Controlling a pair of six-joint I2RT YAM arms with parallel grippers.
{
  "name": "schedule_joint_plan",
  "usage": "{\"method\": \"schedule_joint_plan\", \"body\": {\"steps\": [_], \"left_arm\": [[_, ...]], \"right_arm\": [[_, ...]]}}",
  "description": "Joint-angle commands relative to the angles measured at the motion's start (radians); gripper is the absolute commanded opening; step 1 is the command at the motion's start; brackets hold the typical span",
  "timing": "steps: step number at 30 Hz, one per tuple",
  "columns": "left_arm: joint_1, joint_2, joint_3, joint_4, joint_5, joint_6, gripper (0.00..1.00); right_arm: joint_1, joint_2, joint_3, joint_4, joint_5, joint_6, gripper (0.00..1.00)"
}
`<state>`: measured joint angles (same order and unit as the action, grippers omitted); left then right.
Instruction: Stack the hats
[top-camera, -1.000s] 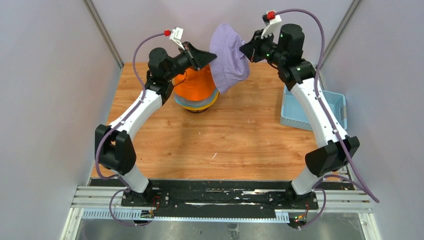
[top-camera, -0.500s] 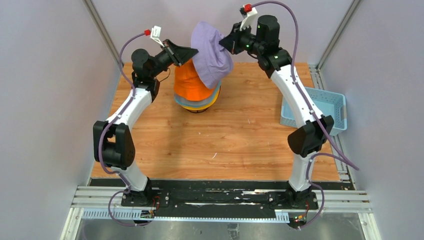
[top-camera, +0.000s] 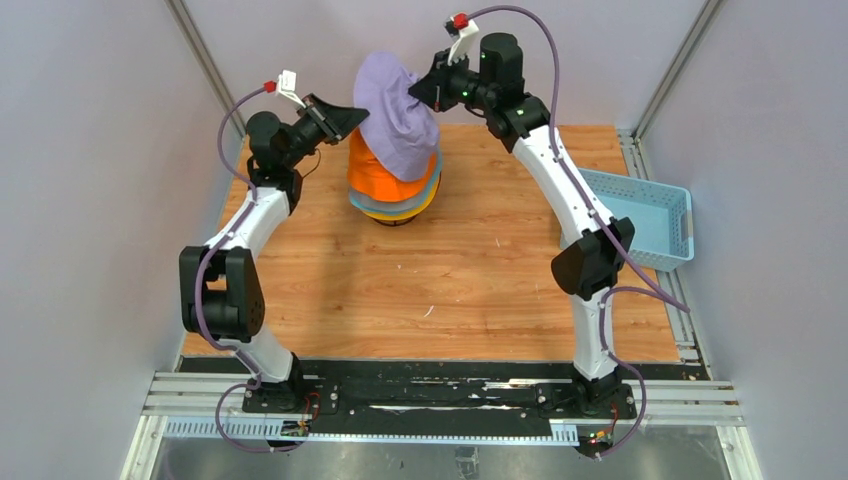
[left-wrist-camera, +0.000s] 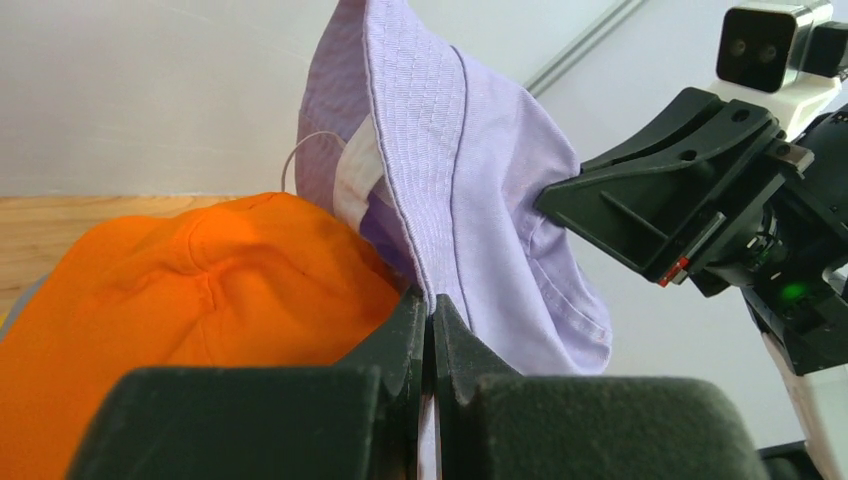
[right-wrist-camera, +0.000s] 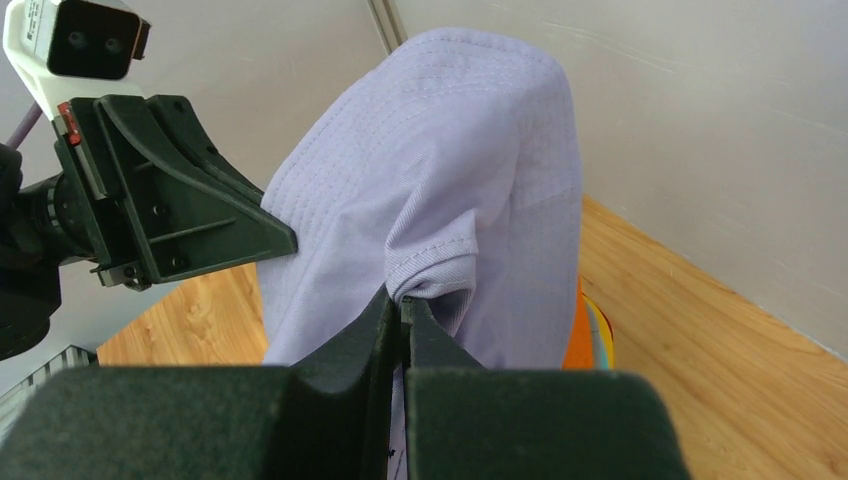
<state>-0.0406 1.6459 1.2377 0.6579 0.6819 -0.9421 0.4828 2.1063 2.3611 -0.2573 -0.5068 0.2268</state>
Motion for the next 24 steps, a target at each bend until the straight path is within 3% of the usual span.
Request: {"method": "schedule_joint_plan", "body": {"steps": [1, 4, 5, 7, 8, 11, 17, 24], "left_arm": [[0.031, -0.049, -0.045, 0.036, -0.045, -0.009, 0.00], [0.055, -0.041, -0.077, 0.073, -0.048, -0.053, 0.00], [0.062, -0.036, -0.085, 0.078, -0.046, -0.062, 0.00], [0.076, -0.028, -0.103, 0.090, -0.045, -0.081, 0.00], [0.082, -0.024, -0.107, 0.093, -0.042, -0.088, 0.00], [0.100, 0.000, -0.107, 0.101, -0.018, -0.103, 0.00], [0.125, 0.079, -0.129, 0.237, 0.019, -0.209, 0.00], [0.148, 0.253, -0.203, 0.710, 0.053, -0.499, 0.00]], "right_arm": [[0.022, 0.016, 0.045, 0.015, -0.017, 0.016, 0.01], [0.025, 0.029, 0.059, 0.018, -0.018, 0.019, 0.03], [0.025, 0.036, 0.064, 0.019, -0.017, 0.022, 0.11], [0.024, 0.043, 0.070, 0.021, -0.016, 0.022, 0.38], [0.025, 0.045, 0.069, 0.019, -0.013, 0.018, 0.47], [0.022, 0.013, 0.013, 0.023, 0.019, -0.004, 0.59], [-0.015, -0.092, -0.162, 0.101, 0.030, -0.003, 0.64], [-0.072, -0.195, -0.350, 0.195, 0.021, 0.021, 0.64]]}}
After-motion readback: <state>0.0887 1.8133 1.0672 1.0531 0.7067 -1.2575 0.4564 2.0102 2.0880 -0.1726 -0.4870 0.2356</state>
